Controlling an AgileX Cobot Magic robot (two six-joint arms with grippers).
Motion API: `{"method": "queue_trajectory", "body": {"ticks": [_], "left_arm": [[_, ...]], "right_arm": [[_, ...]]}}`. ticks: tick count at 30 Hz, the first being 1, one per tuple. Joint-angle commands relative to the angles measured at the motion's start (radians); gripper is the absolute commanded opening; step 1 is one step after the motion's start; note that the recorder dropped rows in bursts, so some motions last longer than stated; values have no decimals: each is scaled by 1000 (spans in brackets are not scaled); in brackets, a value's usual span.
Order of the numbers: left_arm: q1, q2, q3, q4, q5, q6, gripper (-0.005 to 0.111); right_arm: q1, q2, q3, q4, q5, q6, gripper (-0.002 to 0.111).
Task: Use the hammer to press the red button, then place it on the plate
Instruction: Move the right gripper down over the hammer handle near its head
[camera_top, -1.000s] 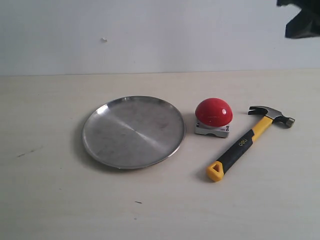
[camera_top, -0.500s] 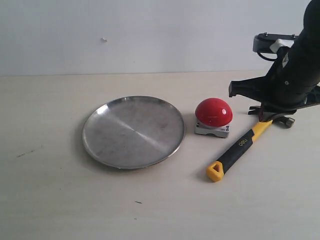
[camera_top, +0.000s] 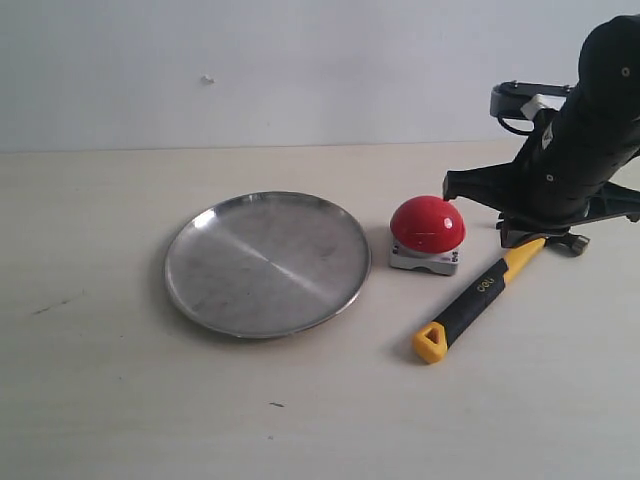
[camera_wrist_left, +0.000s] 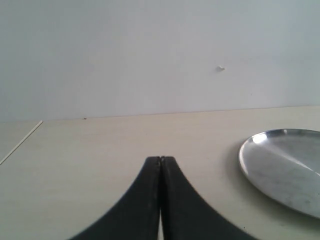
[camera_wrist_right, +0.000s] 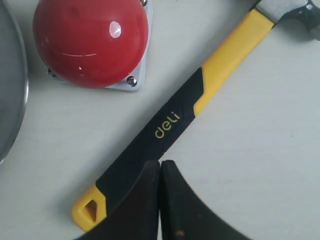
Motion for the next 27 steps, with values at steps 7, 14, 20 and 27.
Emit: {"method": "queue_trajectory", "body": {"ticks": [7, 14, 20, 27], "left_arm": [[0, -7, 0, -5, -2, 2, 0], [0, -7, 0, -5, -2, 2, 0], [0, -7, 0, -5, -2, 2, 0], [0, -7, 0, -5, -2, 2, 0]], "right_arm": [[4, -4, -7, 292, -190, 305, 0], [4, -16, -7, 397, -172, 385, 0], [2, -16, -7, 350, -225, 489, 0], [2, -16, -7, -52, -75, 957, 0]]}}
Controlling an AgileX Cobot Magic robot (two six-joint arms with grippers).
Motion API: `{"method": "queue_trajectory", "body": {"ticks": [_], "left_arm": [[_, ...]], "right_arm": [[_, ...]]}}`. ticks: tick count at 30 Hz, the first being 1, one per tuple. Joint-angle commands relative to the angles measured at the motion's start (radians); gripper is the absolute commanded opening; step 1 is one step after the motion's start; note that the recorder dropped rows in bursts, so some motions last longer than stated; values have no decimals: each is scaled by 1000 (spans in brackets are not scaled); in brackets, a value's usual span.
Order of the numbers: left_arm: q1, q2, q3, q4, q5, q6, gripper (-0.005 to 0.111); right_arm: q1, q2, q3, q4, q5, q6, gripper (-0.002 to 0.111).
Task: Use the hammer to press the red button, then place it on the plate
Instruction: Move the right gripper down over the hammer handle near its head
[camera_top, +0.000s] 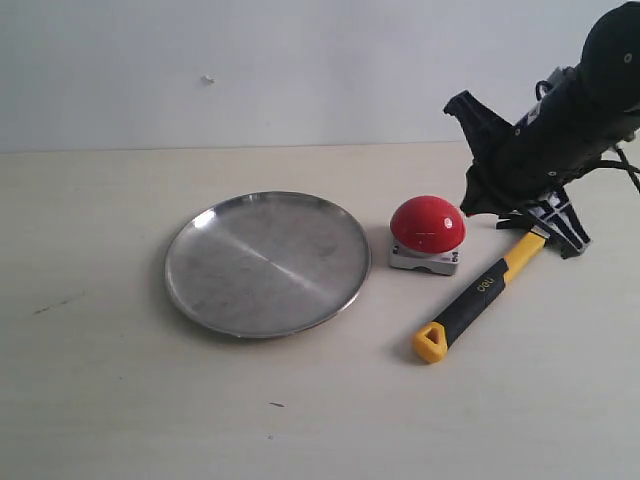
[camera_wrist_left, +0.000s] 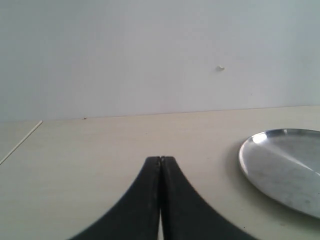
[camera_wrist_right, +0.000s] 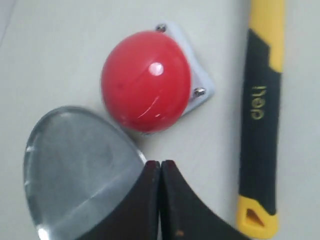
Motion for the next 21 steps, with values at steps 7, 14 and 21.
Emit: {"method": "queue_trajectory", "body": {"ticks": [7, 14, 21], "left_arm": [[0, -7, 0, -5, -2, 2, 0], [0, -7, 0, -5, -2, 2, 0], [0, -7, 0, -5, -2, 2, 0]], "right_arm": [[2, 47, -133, -359, 377, 225, 0], [2, 207, -330, -316, 645, 183, 0], [4, 237, -335, -305, 544, 108, 0]]}}
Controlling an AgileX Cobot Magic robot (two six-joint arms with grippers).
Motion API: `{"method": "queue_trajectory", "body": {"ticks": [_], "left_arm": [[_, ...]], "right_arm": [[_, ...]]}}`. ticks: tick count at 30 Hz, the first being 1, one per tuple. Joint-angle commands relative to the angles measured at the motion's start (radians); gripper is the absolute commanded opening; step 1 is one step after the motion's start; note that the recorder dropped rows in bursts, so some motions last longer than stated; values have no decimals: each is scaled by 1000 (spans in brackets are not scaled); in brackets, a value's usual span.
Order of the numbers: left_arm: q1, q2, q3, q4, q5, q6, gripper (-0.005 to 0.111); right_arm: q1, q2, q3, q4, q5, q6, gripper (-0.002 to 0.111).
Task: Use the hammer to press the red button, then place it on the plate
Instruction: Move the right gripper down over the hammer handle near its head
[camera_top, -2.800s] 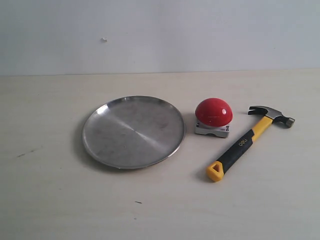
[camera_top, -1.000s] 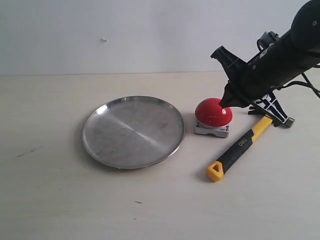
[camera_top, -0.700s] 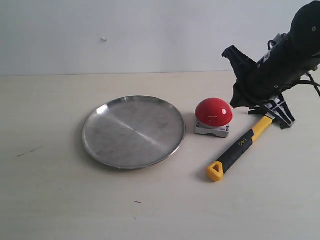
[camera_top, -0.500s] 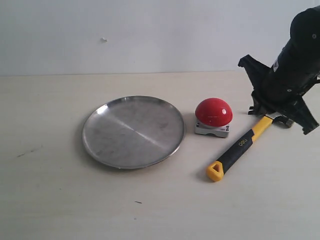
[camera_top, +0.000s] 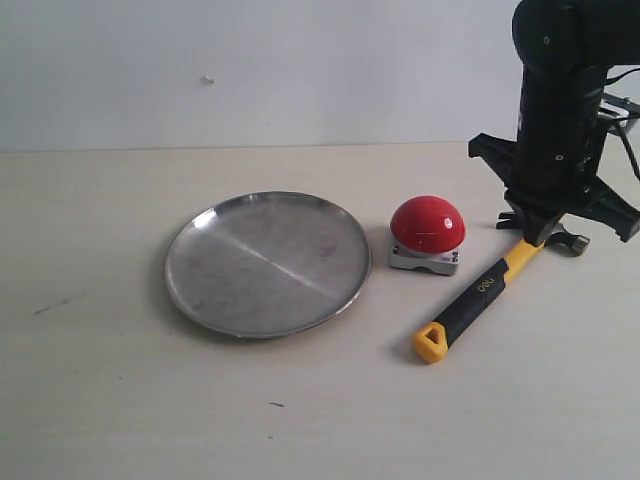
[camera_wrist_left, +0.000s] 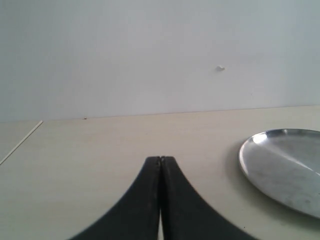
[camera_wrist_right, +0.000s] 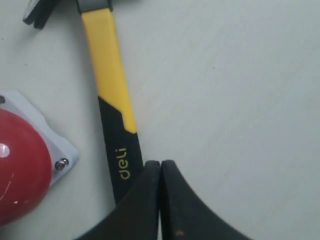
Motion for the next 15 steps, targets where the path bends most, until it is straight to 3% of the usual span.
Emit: {"method": "queue_trajectory", "body": {"ticks": [1, 9, 15], "left_arm": [[0, -7, 0, -5, -2, 2, 0], [0, -7, 0, -5, -2, 2, 0], [0, -7, 0, -5, -2, 2, 0]], "right_arm": [[4, 4, -12, 14, -19, -45, 0], [-28, 8, -12, 3, -76, -56, 5], [-86, 34, -12, 26, -124, -94, 40]]}}
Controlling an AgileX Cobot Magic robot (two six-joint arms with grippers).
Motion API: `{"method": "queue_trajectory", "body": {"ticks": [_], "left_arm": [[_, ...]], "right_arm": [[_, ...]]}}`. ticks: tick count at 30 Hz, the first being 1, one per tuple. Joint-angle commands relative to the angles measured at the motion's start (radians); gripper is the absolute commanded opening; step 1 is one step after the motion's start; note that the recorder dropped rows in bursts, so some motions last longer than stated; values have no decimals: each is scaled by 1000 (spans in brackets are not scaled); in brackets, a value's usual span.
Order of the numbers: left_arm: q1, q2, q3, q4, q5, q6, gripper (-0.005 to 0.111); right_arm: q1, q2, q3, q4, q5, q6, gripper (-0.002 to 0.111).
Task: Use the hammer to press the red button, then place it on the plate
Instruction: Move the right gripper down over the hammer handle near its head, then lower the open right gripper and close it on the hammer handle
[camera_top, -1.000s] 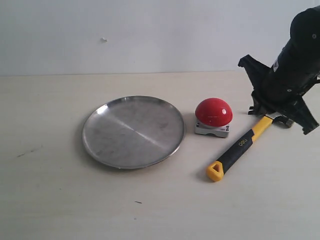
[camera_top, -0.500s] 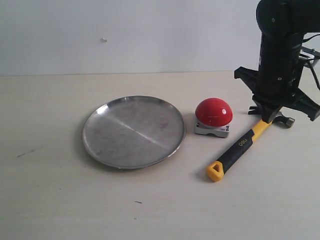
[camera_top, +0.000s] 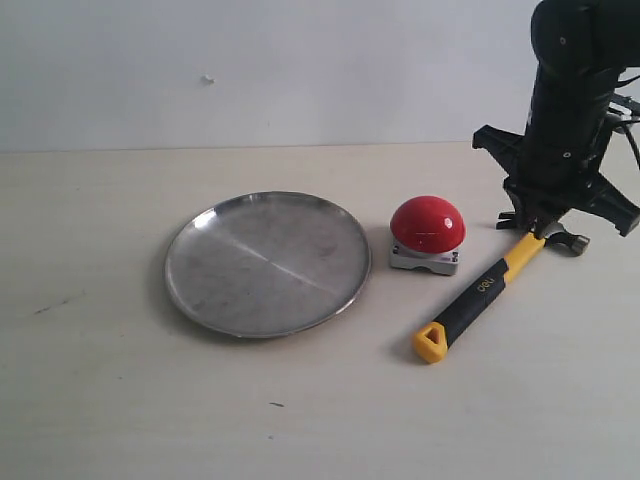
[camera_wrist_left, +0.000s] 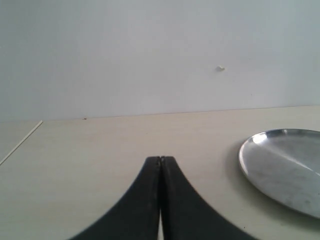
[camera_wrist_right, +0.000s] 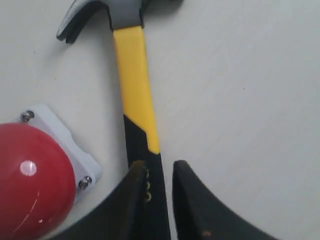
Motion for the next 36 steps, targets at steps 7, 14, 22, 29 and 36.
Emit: {"method": "queue_trajectory", "body": {"ticks": [7, 14, 22, 29, 36], "left_arm": [[0, -7, 0, -5, -2, 2, 0], [0, -7, 0, -5, -2, 2, 0], [0, -7, 0, -5, -2, 2, 0], [0, -7, 0, -5, -2, 2, 0], [0, -7, 0, -5, -2, 2, 0]], "right_arm": [[-46, 64, -12, -28, -192, -43, 53], [-60, 75, -12, -26, -181, -70, 52], [-147, 93, -12, 191, -175, -235, 53], [-153, 120, -16, 194, -212, -254, 53], [-153, 184, -78, 202, -196, -297, 53]]}}
